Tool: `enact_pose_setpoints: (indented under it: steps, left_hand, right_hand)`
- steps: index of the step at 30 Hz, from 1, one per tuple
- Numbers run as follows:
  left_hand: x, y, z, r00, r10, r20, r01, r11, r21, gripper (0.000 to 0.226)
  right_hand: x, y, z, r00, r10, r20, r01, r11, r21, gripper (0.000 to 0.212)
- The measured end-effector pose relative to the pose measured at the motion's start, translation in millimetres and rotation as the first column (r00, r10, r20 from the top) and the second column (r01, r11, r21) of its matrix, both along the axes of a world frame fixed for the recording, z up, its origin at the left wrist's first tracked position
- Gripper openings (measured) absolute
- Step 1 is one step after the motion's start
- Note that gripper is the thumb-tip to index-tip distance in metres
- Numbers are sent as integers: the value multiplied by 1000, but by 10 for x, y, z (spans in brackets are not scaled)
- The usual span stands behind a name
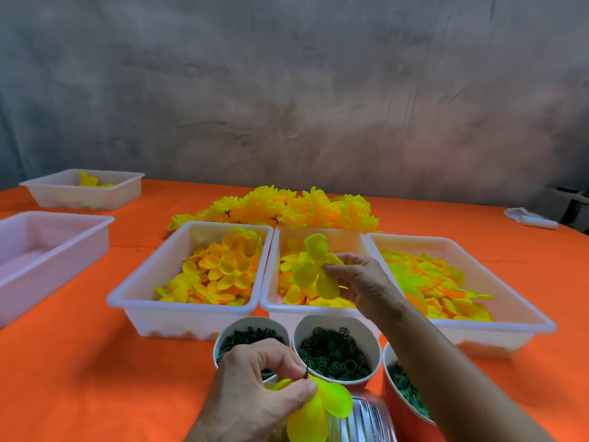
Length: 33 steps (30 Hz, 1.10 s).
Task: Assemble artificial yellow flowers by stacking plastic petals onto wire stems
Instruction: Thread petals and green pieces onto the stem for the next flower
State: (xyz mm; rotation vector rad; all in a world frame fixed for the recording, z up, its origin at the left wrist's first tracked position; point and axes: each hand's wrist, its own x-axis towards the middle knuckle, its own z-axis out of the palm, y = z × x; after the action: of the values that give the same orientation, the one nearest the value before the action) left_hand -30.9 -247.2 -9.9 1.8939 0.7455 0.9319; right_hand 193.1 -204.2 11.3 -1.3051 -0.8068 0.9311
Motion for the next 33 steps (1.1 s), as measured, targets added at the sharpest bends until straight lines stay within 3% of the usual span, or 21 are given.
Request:
enact_pose_setpoints:
  steps: [5, 9, 14, 21, 25, 33]
  left_hand:
    - [20, -24, -36, 999, 30, 11, -30, 999, -29, 33]
    - [26, -30, -52, 998, 49, 26, -47, 997, -64, 31]
    - [4, -103, -15, 998, 58, 39, -55, 996, -75, 26]
    - [20, -163, 7, 996, 72, 60, -64, 990, -124, 22]
    - [9, -178, -2, 995, 70, 71, -59, 988, -146, 17]
    - [-33, -162, 15, 993, -7, 121, 28, 985, -172, 32]
  right_hand:
    - [-132, -244, 147, 988, 104, -111, -95, 992, 83, 30]
    - [-179, -498, 252, 988, 136, -70, -128, 986, 109, 42]
    - [-256, -810, 411, 986, 165, 1, -165, 985, 55, 35]
    - [-486, -1064, 516, 954, 285, -89, -283, 959, 33, 27]
    - [-624, -1083, 415, 956, 270, -116, -272, 962, -3, 19]
    - [-791, -1107, 252, 973, 183, -139, -189, 982, -30, 36]
